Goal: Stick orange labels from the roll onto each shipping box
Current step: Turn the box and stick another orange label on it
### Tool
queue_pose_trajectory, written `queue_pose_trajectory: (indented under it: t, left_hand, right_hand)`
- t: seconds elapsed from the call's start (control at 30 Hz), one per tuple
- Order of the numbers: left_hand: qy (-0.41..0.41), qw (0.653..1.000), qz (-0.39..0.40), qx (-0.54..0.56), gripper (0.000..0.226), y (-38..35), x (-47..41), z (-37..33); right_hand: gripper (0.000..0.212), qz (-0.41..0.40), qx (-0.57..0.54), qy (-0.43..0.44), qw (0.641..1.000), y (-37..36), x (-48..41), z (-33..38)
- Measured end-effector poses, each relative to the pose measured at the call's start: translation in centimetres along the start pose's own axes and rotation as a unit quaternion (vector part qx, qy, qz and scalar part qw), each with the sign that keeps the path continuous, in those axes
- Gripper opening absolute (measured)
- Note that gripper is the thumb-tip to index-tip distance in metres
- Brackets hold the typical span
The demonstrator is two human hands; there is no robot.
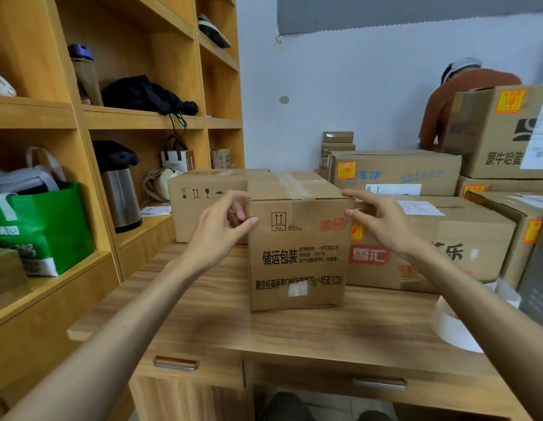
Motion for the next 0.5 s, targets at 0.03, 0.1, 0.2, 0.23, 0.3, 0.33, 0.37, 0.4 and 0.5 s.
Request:
queue_pose_trajectory:
  t: [0.03, 0.1, 0.2, 0.23, 0.3, 0.33, 0.37, 0.4, 0.5]
  left_hand:
    - [-0.007, 1.0, -0.01, -0.025, 0.038, 0.0, 0.1, -0.1]
    - [-0.029, 0.994, -0.039, -0.1, 0.043, 0.4, 0.3, -0.7]
    - [-0.091, 0.977, -0.091, -0.17, 0.04, 0.4, 1.0, -3.0]
    - [-0.114, 0.975, -0.094, -0.163, 0.035, -0.2, 1.2, -4.0]
    - [-0.154, 0.977, -0.061, -0.132, 0.026, -2.4, 1.5, -6.1]
    - [-0.17, 0.978, -0.032, -0.12, 0.024, -3.9, 1.7, -7.2]
    - [-0.179, 0.978, 0.002, -0.11, 0.023, -5.7, 1.9, -8.3]
    - [-0.183, 0.977, 0.04, -0.1, 0.024, -7.5, 2.1, -9.4]
    - [-0.187, 0.968, 0.153, -0.071, 0.03, -13.5, 3.2, -12.6]
  right_hand:
    - [0.04, 0.004, 0.009, 0.001, 1.0, 0.0, 0.0, 0.2]
    - [0.04, 0.01, 0.035, 0.008, 0.999, 0.1, 0.2, 0.5]
    - [0.037, 0.002, 0.082, 0.032, 0.996, 1.3, 1.0, 1.0]
    - [0.034, -0.003, 0.098, 0.043, 0.994, 1.9, 1.5, 1.0]
    - [0.027, -0.009, 0.133, 0.049, 0.99, 3.2, 2.8, 0.6]
    - [0.022, -0.006, 0.149, 0.045, 0.988, 3.9, 3.6, 0.2]
    - [0.017, 0.003, 0.162, 0.035, 0.986, 4.7, 4.4, -0.3]
    - [0.013, 0.016, 0.173, 0.019, 0.985, 5.5, 5.2, -1.0]
    - [0.007, 0.058, 0.21, -0.045, 0.975, 8.1, 8.4, -2.7]
Point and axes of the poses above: each hand's wrist, its own x-axis away from the middle knuckle, its own y-axis out of the back of the hand, z = x × y, the point moved 4 cm from there along -x, towards the middle knuckle, and after that the axes turned 10 degrees about -x, right-handed, at the moved point
